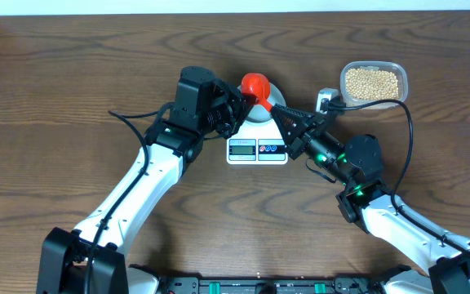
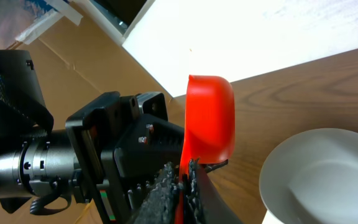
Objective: Scoop item into bowl and weigh 50g on scale
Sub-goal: 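Close the right gripper on the scoop handle, release with left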
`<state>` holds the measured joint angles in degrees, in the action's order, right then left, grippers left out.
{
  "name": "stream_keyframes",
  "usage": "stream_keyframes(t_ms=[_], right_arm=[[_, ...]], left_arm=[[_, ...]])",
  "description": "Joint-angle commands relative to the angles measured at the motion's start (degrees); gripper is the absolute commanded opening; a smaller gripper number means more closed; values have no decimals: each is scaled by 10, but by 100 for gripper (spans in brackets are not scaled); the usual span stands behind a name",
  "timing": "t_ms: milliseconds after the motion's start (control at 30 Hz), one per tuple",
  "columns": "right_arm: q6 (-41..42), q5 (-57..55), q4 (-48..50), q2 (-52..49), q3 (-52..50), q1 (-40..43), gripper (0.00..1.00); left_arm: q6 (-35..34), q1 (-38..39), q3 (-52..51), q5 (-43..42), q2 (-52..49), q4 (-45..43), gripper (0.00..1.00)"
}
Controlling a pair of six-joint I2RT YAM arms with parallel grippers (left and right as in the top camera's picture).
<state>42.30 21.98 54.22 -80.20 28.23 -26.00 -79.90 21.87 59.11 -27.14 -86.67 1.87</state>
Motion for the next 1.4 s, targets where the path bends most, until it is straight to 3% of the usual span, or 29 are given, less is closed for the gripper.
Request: stream_keyframes(t_ms=[0,267,633,1100,1367], right_arm=[[-2,-7,2,-3,10,1,4],[-2,9,2,-3,10,1,13],[-2,9,2,-3,10,1,4],[-2,22,-5,-3,10,1,12],[-2,22,-7,-3,10,1,4]], left_arm=[[3,1,11,-10,7,2,7],[3,1,11,-9,7,2,7],[3,1,11,-10,7,2,7],[3,1,11,-10,7,2,7],[3,1,11,-10,7,2,7]])
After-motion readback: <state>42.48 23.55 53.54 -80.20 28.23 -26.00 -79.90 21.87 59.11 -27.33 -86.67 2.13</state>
